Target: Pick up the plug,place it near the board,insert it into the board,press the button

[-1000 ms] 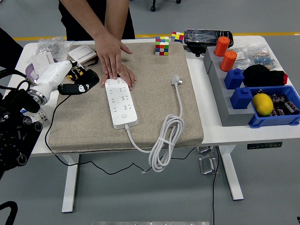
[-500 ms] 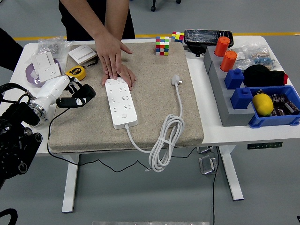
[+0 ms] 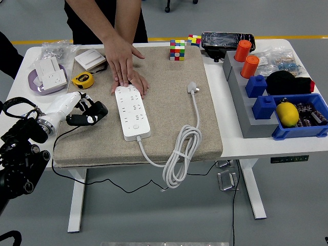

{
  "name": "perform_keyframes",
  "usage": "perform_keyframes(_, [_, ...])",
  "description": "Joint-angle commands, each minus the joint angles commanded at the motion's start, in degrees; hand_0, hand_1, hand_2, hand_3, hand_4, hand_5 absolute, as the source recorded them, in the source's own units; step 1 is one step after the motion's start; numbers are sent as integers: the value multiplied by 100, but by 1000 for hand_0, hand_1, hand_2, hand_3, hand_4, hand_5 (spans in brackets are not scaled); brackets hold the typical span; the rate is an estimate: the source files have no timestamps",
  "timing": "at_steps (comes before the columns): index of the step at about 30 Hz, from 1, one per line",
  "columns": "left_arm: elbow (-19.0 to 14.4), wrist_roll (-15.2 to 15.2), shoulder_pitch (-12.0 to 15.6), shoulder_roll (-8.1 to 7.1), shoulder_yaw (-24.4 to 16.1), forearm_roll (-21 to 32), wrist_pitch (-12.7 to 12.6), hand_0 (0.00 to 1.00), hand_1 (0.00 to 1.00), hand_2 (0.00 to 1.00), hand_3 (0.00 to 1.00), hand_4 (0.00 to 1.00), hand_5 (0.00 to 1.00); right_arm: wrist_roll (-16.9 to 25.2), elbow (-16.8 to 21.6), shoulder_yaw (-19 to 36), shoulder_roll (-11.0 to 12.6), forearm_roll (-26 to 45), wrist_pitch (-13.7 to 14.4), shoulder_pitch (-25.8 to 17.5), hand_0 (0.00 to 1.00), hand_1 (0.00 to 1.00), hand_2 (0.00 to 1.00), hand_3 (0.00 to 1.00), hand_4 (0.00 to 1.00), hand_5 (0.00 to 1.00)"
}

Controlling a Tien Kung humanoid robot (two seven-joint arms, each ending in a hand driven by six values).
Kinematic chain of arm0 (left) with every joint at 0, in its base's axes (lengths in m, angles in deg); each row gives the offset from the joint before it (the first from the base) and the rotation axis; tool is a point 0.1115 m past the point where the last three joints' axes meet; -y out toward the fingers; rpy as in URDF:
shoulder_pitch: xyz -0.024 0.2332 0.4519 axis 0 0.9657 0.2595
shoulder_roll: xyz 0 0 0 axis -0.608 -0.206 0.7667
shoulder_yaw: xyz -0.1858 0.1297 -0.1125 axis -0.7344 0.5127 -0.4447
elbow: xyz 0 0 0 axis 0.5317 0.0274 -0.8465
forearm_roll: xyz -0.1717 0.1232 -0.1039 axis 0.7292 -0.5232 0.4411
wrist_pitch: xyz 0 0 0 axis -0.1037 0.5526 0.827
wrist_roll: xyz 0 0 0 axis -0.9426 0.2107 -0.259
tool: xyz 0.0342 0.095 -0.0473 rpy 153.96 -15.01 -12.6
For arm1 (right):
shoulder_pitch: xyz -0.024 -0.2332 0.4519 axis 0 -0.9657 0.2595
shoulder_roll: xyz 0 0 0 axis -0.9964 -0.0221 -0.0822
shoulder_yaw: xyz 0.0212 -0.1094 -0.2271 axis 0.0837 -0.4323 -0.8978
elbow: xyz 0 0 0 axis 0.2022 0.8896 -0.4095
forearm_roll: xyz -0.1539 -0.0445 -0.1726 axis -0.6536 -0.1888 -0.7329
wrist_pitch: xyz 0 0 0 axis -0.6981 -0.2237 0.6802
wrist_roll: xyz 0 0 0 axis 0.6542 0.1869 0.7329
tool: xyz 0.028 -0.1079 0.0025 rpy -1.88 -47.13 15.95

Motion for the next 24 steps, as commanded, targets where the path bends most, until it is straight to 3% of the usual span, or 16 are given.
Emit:
perform_keyframes(3, [19, -7, -11, -5, -6, 0, 68, 563, 561, 486, 482, 678, 121, -2, -2, -6, 3, 5, 1, 5, 843, 771, 755, 785, 998, 998])
perform_keyframes(4, [20, -9, -13, -6, -6, 0, 85, 615, 686, 564, 533, 774, 181, -1, -3, -7, 2, 8, 1, 4, 844, 771, 756, 785, 998, 998])
perform_keyframes(9, [17, -18, -12, -5, -14, 0, 170, 615, 686, 564, 533, 774, 181, -2, -6, -20, 5, 22, 0, -3, 844, 771, 756, 785, 998, 998])
perform_keyframes(10, [13, -17, -13, -5, -13, 0, 178, 673, 751, 664, 591, 838, 219, -1, -5, -19, 5, 22, 0, -3, 843, 771, 756, 785, 998, 998])
perform_keyframes(24, [-11, -27, 10, -19, -5, 0, 253, 703, 777, 736, 646, 902, 261, 0, -4, -44, 3, 26, -1, -25, 844, 771, 756, 785, 998, 998])
